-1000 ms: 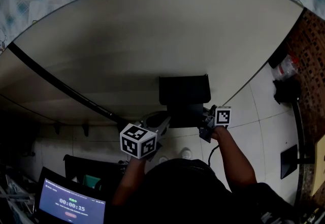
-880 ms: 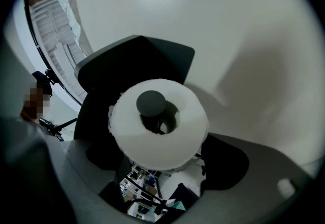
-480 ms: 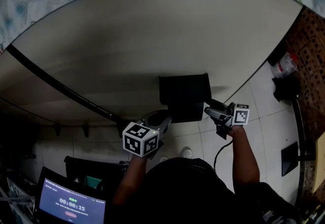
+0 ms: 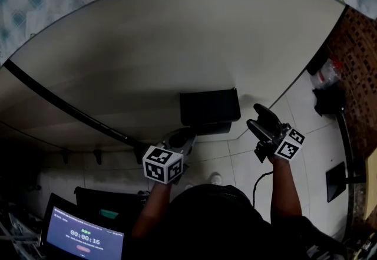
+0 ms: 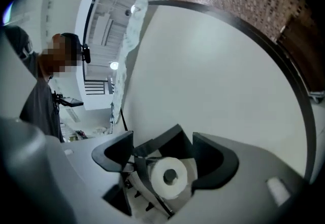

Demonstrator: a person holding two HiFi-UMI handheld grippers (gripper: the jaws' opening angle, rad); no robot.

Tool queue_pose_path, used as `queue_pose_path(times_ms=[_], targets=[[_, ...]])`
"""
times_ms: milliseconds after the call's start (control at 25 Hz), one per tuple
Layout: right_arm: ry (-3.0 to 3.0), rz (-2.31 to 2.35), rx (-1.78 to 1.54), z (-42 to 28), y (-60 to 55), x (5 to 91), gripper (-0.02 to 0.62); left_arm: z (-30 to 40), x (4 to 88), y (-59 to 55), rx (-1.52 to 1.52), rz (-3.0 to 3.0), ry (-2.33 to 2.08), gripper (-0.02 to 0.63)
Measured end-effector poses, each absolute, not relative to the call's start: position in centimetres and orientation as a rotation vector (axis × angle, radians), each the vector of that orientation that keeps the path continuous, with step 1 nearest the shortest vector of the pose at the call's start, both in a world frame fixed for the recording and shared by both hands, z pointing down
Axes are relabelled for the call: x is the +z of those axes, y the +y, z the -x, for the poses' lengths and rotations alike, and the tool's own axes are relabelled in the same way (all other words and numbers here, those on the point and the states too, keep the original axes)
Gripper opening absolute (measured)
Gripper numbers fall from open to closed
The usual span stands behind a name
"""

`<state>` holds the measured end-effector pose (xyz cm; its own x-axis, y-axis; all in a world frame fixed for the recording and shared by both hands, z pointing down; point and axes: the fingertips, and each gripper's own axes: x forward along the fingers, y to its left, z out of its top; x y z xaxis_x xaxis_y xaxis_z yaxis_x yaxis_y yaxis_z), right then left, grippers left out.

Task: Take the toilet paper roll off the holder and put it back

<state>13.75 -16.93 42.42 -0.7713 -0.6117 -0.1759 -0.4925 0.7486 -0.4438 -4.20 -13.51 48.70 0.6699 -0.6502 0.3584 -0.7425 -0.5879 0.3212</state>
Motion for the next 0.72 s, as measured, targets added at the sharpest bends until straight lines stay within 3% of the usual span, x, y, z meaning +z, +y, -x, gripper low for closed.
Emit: queue_pose_path(times_ms=[360, 480, 560, 680, 720], targets=[[2.756, 1.142, -0.203, -12.2, -16.8, 39.8, 0.359, 6.9, 48.9, -13.8, 0.171, -2.346, -1.119, 0.063], [2.676, 1.223, -0.14, -12.5, -16.7, 38.2, 0.318, 9.2, 48.7, -14.1, 0.144, -2.289, -1.22, 0.044], [2.637, 1.332, -0.058, -12.9, -16.5, 37.5, 0.237, 10.7, 47.1, -14.3, 0.108, -2.302, -1.345, 0.017], [2.576, 1.51, 0.066, -13.5, -15.7, 36.5, 0.015, 11.9, 42.5, -14.3, 0.023, -2.411, -1.553, 0.017], [2.553, 1.546, 0.079, -13.5, -15.5, 36.1, 0.0, 12.0, 40.6, -14.2, -0.007, -2.455, -1.624, 0.017]])
